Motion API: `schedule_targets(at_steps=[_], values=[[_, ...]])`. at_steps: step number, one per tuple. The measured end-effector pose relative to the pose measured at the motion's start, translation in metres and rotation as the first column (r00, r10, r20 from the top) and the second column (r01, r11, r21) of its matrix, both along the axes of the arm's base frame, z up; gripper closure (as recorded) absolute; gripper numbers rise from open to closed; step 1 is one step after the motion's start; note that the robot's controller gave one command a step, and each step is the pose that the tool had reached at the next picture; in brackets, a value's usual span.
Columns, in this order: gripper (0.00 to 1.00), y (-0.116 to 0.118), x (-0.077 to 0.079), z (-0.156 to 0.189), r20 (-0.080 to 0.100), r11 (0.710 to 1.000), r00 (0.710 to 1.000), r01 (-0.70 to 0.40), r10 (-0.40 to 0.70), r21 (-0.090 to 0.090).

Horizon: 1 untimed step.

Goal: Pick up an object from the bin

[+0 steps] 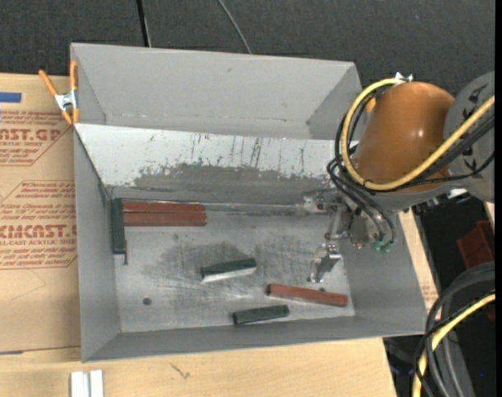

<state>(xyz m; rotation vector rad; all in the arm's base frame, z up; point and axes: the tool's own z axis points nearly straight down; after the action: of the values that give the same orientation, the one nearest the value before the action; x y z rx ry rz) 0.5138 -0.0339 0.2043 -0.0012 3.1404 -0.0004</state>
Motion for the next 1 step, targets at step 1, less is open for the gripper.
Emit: schedule_targets(at_steps=[1], values=[[0.00,-0.0150,-0.0172,-0.0694,0.003,0.993,0.993,-0.116,0.116,0.000]])
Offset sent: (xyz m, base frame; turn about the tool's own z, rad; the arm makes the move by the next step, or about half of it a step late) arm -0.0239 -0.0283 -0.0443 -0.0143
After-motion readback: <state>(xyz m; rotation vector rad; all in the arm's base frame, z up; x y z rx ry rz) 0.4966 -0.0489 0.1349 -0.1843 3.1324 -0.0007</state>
